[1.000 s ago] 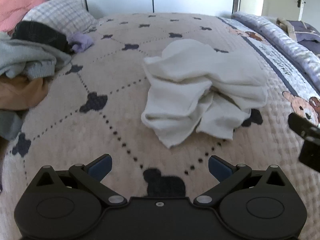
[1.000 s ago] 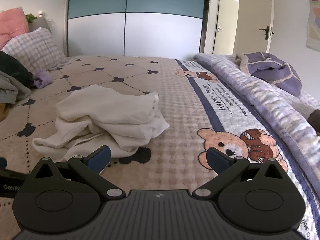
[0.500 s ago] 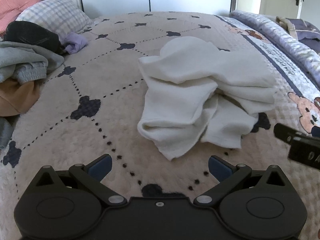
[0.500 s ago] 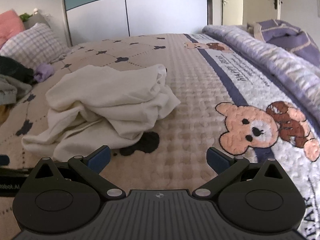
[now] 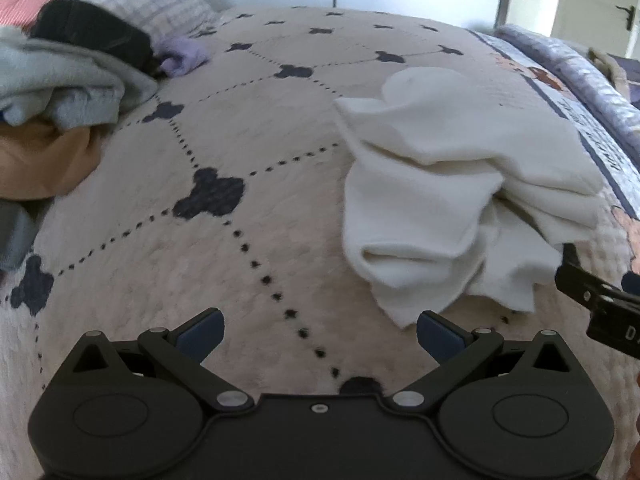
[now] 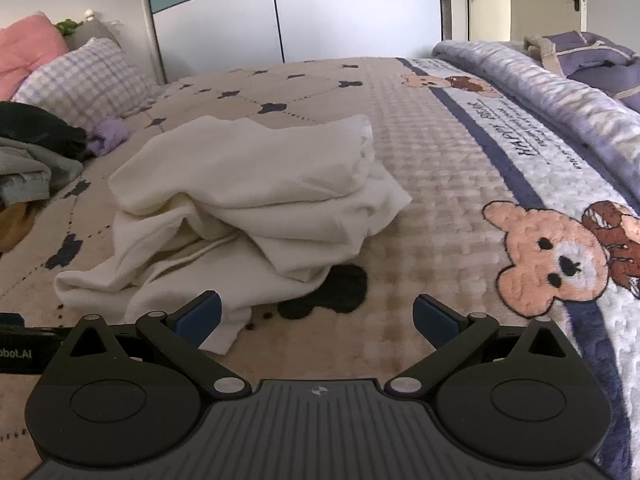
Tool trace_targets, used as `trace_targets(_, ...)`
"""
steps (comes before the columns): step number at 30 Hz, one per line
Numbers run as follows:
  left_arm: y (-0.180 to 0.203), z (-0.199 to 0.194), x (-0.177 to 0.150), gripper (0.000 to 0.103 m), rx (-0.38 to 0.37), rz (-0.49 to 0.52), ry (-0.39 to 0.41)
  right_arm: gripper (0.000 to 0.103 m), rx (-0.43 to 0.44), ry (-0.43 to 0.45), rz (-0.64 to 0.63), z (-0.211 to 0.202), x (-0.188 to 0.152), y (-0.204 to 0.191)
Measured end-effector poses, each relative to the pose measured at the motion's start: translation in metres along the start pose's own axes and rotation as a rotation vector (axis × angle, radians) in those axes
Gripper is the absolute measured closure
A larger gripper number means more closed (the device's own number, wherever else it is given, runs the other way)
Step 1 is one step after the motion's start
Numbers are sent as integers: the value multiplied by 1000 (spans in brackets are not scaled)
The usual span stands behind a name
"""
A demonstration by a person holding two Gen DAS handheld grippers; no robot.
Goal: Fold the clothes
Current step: 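Move the left gripper toward the crumpled white garment on the bed, then grasp the edge of the white garment with the left gripper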
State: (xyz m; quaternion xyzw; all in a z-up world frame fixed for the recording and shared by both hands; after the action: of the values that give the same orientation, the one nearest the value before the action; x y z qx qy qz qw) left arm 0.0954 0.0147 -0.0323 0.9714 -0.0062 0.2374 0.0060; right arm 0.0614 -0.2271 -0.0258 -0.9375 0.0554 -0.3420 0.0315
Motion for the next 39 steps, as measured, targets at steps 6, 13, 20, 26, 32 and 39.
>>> trace_targets(6,-5,3,3,0,-37,-42,-1,0,-19,-23,-16,2,-2,-3)
trace_targets(13,4,6,4,0,-82,-31,39,0,-73,-39,-33,-2,-1,-5)
trace_targets(20,13,3,6,3,-135,-35,111,0,-145,-48,-49,-4,0,1)
trace_targets(26,19,6,7,26,-190,-35,150,0,-141,-49,-31,-5,1,7)
trace_targets(32,26,10,9,43,-241,-27,172,0,-134,-51,-15,-5,2,12)
trace_targets(39,31,16,7,65,-220,2,177,0,-134,-53,-11,-6,1,13)
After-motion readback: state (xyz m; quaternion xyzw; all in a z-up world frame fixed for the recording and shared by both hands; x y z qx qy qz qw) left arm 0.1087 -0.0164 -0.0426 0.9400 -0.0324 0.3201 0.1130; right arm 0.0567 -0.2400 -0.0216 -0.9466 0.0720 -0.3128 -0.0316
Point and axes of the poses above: each gripper's, at about its wrist camera, not at the fingertips, and z roughly the way its jaws point, y to its right, x to its top, the point moved 5 cm from there along z, roughly the way its jaws point, and after that the axes turned 8 degrees about -y, right-handed, at the moved point
